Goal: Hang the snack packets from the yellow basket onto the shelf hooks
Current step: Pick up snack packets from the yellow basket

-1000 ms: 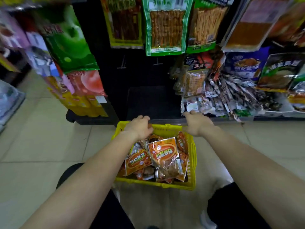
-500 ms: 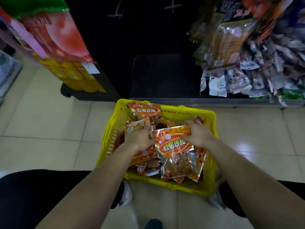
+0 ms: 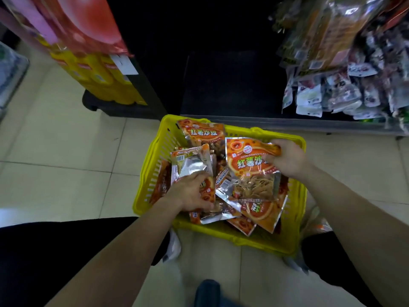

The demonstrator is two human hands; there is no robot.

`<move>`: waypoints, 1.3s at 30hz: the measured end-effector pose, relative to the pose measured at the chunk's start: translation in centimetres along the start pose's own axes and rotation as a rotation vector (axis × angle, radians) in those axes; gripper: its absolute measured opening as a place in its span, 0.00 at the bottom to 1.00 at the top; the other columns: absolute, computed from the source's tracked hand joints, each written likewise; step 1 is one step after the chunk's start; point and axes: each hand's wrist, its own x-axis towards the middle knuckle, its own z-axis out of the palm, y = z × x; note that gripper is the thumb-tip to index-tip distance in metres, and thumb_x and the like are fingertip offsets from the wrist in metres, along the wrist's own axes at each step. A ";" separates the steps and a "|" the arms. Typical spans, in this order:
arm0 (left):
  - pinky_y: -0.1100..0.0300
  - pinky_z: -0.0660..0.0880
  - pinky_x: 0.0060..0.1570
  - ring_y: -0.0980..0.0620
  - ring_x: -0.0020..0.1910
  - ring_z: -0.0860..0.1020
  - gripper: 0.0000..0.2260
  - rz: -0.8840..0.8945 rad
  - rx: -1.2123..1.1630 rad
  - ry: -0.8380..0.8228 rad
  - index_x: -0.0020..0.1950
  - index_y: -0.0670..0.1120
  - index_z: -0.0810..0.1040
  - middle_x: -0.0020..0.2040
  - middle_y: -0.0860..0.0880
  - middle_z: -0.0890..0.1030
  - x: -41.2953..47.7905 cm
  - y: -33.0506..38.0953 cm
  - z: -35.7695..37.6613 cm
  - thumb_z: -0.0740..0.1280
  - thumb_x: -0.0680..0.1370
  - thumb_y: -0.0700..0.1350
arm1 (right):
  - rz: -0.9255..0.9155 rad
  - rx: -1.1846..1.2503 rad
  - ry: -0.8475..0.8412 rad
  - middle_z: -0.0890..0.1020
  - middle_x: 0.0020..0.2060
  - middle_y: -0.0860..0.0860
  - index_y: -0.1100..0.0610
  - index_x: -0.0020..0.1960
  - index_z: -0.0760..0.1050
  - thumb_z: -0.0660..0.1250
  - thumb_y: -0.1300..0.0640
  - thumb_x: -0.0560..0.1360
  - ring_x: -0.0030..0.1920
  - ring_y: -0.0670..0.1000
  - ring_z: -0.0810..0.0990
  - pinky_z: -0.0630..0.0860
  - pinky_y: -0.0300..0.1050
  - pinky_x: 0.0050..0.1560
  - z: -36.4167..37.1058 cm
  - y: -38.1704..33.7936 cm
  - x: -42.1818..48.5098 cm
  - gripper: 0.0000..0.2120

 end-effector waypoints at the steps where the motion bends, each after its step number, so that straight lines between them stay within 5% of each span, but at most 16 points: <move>1: 0.50 0.67 0.71 0.47 0.74 0.66 0.46 0.011 -0.004 -0.012 0.77 0.60 0.59 0.78 0.54 0.62 -0.2 0.3 0.3 0.73 0.63 0.71 | -0.011 -0.017 0.019 0.83 0.51 0.54 0.58 0.63 0.78 0.72 0.53 0.77 0.51 0.56 0.81 0.69 0.43 0.45 -0.1 -0.3 -0.3 0.17; 5: 0.51 0.68 0.69 0.46 0.71 0.69 0.41 0.093 0.084 0.028 0.75 0.57 0.64 0.75 0.52 0.67 -0.5 1.2 1.2 0.74 0.65 0.66 | -0.080 -0.095 0.091 0.84 0.55 0.57 0.56 0.63 0.77 0.69 0.53 0.78 0.55 0.60 0.81 0.74 0.46 0.49 -1.0 -1.2 -1.4 0.15; 9: 0.51 0.69 0.69 0.45 0.71 0.69 0.36 0.043 0.084 0.052 0.74 0.55 0.67 0.76 0.51 0.65 -0.9 0.1 1.1 0.75 0.69 0.60 | -0.086 -0.093 0.108 0.85 0.52 0.55 0.55 0.62 0.78 0.70 0.53 0.78 0.50 0.57 0.82 0.73 0.44 0.46 -2.3 -1.4 -2.1 0.14; 13: 0.57 0.74 0.54 0.48 0.59 0.78 0.16 0.026 0.060 0.148 0.59 0.54 0.79 0.59 0.52 0.80 -1.3 0.0 -0.1 0.73 0.73 0.53 | -0.069 -0.038 0.047 0.82 0.46 0.51 0.55 0.59 0.78 0.71 0.53 0.78 0.43 0.51 0.78 0.71 0.41 0.38 -2.7 -1.2 -2.7 0.12; 16: 0.56 0.74 0.51 0.50 0.52 0.79 0.04 -0.005 0.045 0.181 0.48 0.55 0.82 0.50 0.52 0.82 -1.9 0.1 -2.0 0.73 0.75 0.53 | -0.073 -0.024 0.001 0.83 0.48 0.52 0.55 0.59 0.78 0.72 0.53 0.77 0.46 0.53 0.81 0.75 0.43 0.41 -3.1 -1.6 -2.9 0.13; 22: 0.57 0.75 0.44 0.51 0.47 0.80 0.03 -0.010 -0.068 0.339 0.45 0.54 0.78 0.45 0.52 0.81 -4.4 0.9 -9.1 0.69 0.79 0.50 | -0.222 -0.124 -0.119 0.82 0.49 0.49 0.54 0.57 0.79 0.73 0.55 0.76 0.51 0.51 0.81 0.73 0.44 0.47 -6.1 -4.8 -4.6 0.11; 25: 0.59 0.72 0.37 0.53 0.42 0.79 0.05 0.075 -0.070 0.431 0.44 0.54 0.77 0.42 0.54 0.81 -6.6 2.3 -13.5 0.68 0.80 0.49 | -0.315 -0.246 -0.182 0.79 0.42 0.43 0.49 0.47 0.79 0.73 0.55 0.76 0.45 0.47 0.78 0.68 0.42 0.41 -8.5 -6.9 -6.3 0.03; 29: 0.65 0.72 0.38 0.64 0.38 0.79 0.05 0.236 -0.093 0.484 0.43 0.57 0.79 0.37 0.59 0.81 -10.5 5.2 -18.6 0.70 0.78 0.50 | -0.383 -0.235 -0.099 0.77 0.30 0.44 0.50 0.34 0.73 0.76 0.54 0.73 0.33 0.41 0.76 0.66 0.40 0.33 -11.0 -9.7 -9.1 0.14; 35: 0.65 0.77 0.37 0.59 0.35 0.82 0.04 0.422 -0.259 0.395 0.44 0.53 0.83 0.35 0.54 0.84 -13.0 9.5 -21.8 0.72 0.77 0.45 | -0.444 -0.115 0.012 0.82 0.37 0.45 0.52 0.40 0.80 0.79 0.52 0.69 0.39 0.43 0.81 0.78 0.48 0.40 -10.4 -12.2 -10.2 0.09; 39: 0.68 0.75 0.38 0.62 0.37 0.82 0.04 0.451 -0.313 0.406 0.44 0.54 0.83 0.35 0.55 0.84 -12.4 10.5 -21.5 0.72 0.78 0.45 | -0.417 0.016 0.067 0.80 0.33 0.44 0.48 0.38 0.73 0.79 0.52 0.68 0.36 0.42 0.80 0.76 0.46 0.37 -8.9 -13.3 -9.3 0.14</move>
